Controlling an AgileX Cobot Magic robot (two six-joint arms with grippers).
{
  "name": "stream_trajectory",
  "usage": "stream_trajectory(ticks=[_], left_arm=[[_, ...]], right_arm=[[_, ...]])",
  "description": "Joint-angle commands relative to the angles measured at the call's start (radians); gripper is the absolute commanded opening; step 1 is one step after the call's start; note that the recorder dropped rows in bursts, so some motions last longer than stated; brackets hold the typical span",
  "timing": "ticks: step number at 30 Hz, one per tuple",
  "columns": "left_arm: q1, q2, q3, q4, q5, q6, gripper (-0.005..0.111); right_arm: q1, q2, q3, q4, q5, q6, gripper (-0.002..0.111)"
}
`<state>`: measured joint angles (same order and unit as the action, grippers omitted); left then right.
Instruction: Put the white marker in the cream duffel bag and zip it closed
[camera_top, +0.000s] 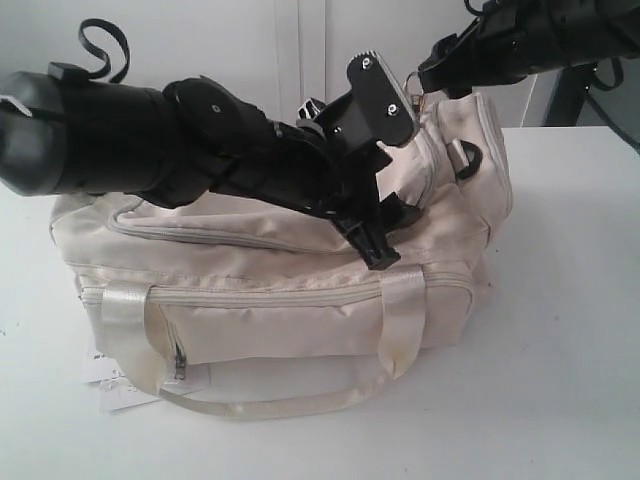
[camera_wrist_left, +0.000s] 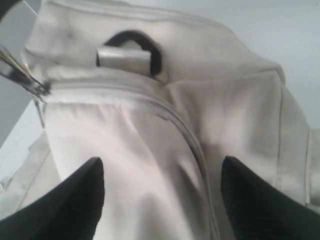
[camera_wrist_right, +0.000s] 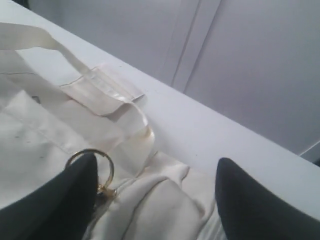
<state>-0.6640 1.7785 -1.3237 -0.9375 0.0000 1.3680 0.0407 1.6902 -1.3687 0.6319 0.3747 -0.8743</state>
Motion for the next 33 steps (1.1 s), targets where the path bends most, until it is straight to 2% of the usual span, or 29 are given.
stream_trajectory(ticks=[1, 7, 12, 16, 18, 22, 27, 30, 33], left_arm=[[0.004, -0.044, 0.006, -0.023, 0.016, -0.007, 0.07], [0.015, -0.072, 0.008, -0.031, 0.109, -0.056, 0.07], [0.091, -0.099, 0.008, 0.036, 0.261, -0.2, 0.068], [0.186, -0.137, 0.008, 0.213, 0.409, -0.407, 0.049], [0.232, -0.152, 0.008, 0.285, 0.501, -0.465, 0.033], [0.305, -0.184, 0.008, 0.358, 0.645, -0.505, 0.002], [0.381, -0.239, 0.008, 0.375, 0.662, -0.551, 0.0], [0.436, -0.267, 0.008, 0.414, 0.662, -0.622, 0.0], [0.496, -0.283, 0.008, 0.519, 0.671, -0.738, 0.0]], right_arm=[[-0.012, -0.04, -0.007, -0.062, 0.17, 0.072, 0.063], [-0.012, -0.082, -0.007, -0.28, 0.356, 0.228, 0.063], [-0.013, -0.102, -0.007, -0.322, 0.47, 0.254, 0.059], [-0.013, -0.111, -0.007, -0.32, 0.525, 0.278, 0.044], [-0.013, -0.12, -0.007, -0.316, 0.539, 0.289, 0.033], [-0.011, -0.141, -0.007, -0.293, 0.547, 0.294, 0.002], [-0.011, -0.149, -0.007, -0.307, 0.519, 0.294, 0.0], [-0.013, -0.149, -0.007, -0.414, 0.499, 0.352, 0.0], [-0.021, -0.149, -0.007, -0.537, 0.492, 0.447, 0.0]])
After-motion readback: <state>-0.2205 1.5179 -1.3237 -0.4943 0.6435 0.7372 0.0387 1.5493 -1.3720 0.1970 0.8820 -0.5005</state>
